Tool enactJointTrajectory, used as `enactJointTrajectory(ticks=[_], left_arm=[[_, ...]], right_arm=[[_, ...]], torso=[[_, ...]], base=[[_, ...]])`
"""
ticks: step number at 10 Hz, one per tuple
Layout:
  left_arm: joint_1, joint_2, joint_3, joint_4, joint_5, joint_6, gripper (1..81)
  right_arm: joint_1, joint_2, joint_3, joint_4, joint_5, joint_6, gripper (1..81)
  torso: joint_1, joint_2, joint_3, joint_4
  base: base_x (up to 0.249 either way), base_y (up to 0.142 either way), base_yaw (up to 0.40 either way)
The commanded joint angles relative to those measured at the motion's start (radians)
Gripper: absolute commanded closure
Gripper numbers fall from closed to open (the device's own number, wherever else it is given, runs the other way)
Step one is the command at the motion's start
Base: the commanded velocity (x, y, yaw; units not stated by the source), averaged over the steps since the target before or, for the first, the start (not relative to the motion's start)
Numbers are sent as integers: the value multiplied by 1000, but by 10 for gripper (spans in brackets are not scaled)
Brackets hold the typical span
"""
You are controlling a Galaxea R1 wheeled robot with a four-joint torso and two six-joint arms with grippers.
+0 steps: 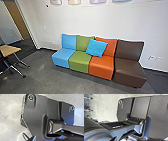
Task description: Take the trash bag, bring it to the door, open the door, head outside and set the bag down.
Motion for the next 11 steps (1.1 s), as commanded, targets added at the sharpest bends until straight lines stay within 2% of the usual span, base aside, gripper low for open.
enactJointTrajectory(ticks=[1, 3, 5, 6, 8, 9, 11], left_arm=[[-59, -110, 137, -23, 37, -3, 10], [-84, -190, 248, -61, 38, -3, 10], [-125, -255, 311, -118, 46, -3, 10], [-154, -270, 310, -155, 56, -3, 10], [-231, -290, 304, -210, 130, -3, 10], [-269, -290, 293, -225, 150, -3, 10], [-326, -284, 276, -265, 176, -3, 10]], right_arm=[[82, -263, 305, 14, -67, 9, 10], [117, -373, 413, 14, -68, 9, 10], [175, -483, 460, 37, -79, 33, 10], [208, -538, 488, 75, -82, 35, 10], [270, -639, 563, 117, -106, 35, 10], [301, -672, 591, 120, -139, 36, 10], [312, -716, 615, 158, -151, 35, 10]], torso=[[64, -99, -92, 0], [88, -139, -128, 0], [132, -208, -193, 0], [154, -241, -131, 0], [186, -290, -164, 0], [207, -324, -173, 0], [245, -382, -174, 0]], base=[[0, 0, 0], [0, 0, 0], [0, 0, 0], [0, 0, 0], [0, 0, 0], [0, 0, 0], [0, 0, 0]])
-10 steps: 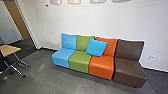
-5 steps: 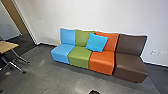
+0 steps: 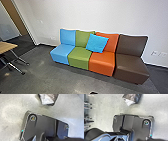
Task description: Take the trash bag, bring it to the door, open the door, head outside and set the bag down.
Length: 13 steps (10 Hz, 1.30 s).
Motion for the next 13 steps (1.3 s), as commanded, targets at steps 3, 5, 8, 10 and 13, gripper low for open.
enactJointTrajectory(ticks=[3, 5, 8, 10, 13], left_arm=[[-161, -9, -77, -119, 116, -4, 10], [-218, 34, -156, -119, 195, -4, 10], [-287, 55, -219, -123, 253, -4, 10], [-333, 64, -208, -130, 299, -3, 10], [-339, 81, -149, -130, 331, 9, 10]], right_arm=[[77, -145, 80, 103, -98, 8, 10], [89, -183, 120, 105, -98, 8, 10], [120, -257, 214, 103, -98, 6, 10], [135, -274, 227, 105, -99, 6, 10], [135, -266, 226, 105, -98, 6, 10]], torso=[[168, -262, 0, 0], [151, -236, -77, 0], [201, -317, -133, 0], [243, -382, -194, 0], [305, -475, -188, 0]], base=[[0, 0, 0], [0, 0, 0], [0, 0, 0], [0, 0, 0], [0, 0, 0]])
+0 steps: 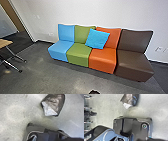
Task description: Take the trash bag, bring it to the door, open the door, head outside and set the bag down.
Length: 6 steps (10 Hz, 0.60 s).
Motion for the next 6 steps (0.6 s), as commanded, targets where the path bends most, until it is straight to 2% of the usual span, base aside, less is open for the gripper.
enactJointTrajectory(ticks=[1, 3, 4, 6], left_arm=[[-85, -43, 134, -19, 104, 13, 10], [-86, -49, 260, -21, 82, 7, 10], [-90, -21, 260, -18, 46, 4, 10], [-110, 39, 219, -15, 28, -1, 10]], right_arm=[[57, -55, 26, 21, -68, 0, 10], [58, -47, 25, 22, -68, 0, 10], [58, -49, 25, 22, -68, 1, 10], [58, -53, 22, 22, -67, 1, 10]], torso=[[62, -96, 2, 0], [102, -161, -8, 0], [123, -195, -8, 0], [167, -264, -8, 0]], base=[[0, 0, 0], [0, 0, 0], [0, 0, 0], [0, 0, 0]])
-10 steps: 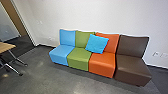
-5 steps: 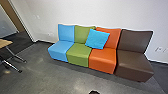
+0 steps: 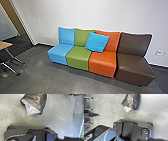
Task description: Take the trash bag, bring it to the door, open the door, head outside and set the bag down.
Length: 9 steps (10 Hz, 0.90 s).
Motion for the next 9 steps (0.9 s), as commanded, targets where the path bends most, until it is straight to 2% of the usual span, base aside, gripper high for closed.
enactJointTrajectory(ticks=[1, 2, 4, 9], left_arm=[[-132, 69, -69, -15, 28, -2, 10], [-148, 109, -147, -16, 32, -2, 10], [-169, 160, -249, -15, 35, -2, 10], [-198, 187, -308, -18, 35, -2, 10]], right_arm=[[60, -71, 19, 23, -65, 1, 10], [74, -83, 19, 29, -66, 1, 10], [90, -138, 45, 36, -68, 1, 10], [99, -191, 79, 34, -85, -1, 10]], torso=[[62, -96, 0, 0], [83, -131, 0, 0], [126, -199, -55, 0], [235, -372, -152, 0]], base=[[0, 0, 0], [0, 0, 0], [0, 0, 0], [0, 0, 0]])
